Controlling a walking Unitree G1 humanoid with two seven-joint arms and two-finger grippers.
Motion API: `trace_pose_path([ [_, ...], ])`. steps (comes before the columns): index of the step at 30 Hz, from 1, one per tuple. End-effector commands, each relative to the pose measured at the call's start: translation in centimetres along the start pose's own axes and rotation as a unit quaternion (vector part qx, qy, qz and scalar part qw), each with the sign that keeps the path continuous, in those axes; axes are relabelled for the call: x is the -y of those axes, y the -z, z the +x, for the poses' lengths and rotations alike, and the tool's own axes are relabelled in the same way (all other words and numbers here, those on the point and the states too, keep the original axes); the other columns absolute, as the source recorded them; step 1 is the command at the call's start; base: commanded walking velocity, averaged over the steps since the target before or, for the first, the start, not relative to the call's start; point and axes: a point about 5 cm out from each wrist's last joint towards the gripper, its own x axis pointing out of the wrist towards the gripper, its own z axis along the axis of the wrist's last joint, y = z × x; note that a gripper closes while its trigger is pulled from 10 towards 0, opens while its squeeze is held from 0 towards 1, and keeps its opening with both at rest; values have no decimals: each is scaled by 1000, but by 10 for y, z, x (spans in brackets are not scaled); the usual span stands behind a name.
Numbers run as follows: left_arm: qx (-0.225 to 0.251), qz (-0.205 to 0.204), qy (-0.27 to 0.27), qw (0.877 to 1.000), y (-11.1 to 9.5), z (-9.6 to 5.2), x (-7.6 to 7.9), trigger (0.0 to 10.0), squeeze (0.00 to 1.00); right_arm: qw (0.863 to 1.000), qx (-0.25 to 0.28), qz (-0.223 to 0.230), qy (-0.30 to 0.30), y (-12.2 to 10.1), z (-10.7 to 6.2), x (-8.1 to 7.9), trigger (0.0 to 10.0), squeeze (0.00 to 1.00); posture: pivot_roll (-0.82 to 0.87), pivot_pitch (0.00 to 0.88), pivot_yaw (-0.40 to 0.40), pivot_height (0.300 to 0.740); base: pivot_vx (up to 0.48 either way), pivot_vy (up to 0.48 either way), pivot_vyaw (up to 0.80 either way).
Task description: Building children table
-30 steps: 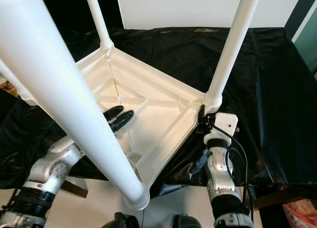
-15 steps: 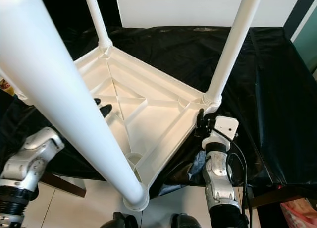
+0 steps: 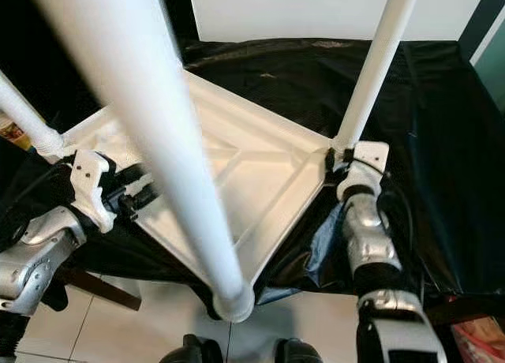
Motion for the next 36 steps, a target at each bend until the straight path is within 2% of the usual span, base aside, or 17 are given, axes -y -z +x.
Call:
trace_pose_path([
  [1,-10,14,77,997,2,-3,7,10000,0,999,-29,-1,-41,4,6,-4,10000,0,-59,143,35,740,0,0,0],
  [3,-8,14,69,998,1,-4,5,10000,0,997,-35,-9,-66,-1,13,-9,10000,0,-57,143,32,740,0,0,0],
  [6,-7,13,66,998,0,-3,5,10000,0,997,-37,-15,-71,-3,16,-12,10000,0,-58,143,33,740,0,0,0],
  [8,-8,14,64,998,0,-2,5,10000,0,996,-41,-34,-78,-10,25,-17,10000,0,-57,140,32,740,0,0,0],
  [14,-27,33,72,997,6,-2,10,10000,0,997,-34,-43,-51,-20,33,-15,10000,0,-39,138,23,740,0,0,0],
  [15,-43,46,77,995,11,-4,11,10000,0,998,-15,-37,-45,-25,34,-14,10000,0,-39,138,23,740,0,0,0],
  [18,-51,57,79,994,13,-4,12,10000,0,998,-2,-37,-44,-27,34,-14,10000,0,-39,140,23,740,0,0,0],
  [19,-70,77,93,990,20,-5,14,10000,0,999,25,-20,-43,-30,31,-13,10000,0,-42,141,23,740,0,0,0],
  [25,-95,101,102,985,27,-4,12,10000,0,998,51,-5,-45,-31,27,-13,10000,0,-48,141,24,740,0,0,0],
  [27,-119,120,115,979,36,-2,8,10000,0,996,73,2,-45,-31,20,-12,10000,0,-55,140,26,740,0,0,0],
  [35,-155,138,127,970,50,6,1,10000,0,995,90,5,-40,-29,11,-7,10000,0,-67,135,29,740,0,0,0],
  [36,-165,149,132,966,53,10,-1,10000,0,995,91,4,-37,-27,7,-4,10000,0,-73,134,33,740,0,0,0],
])
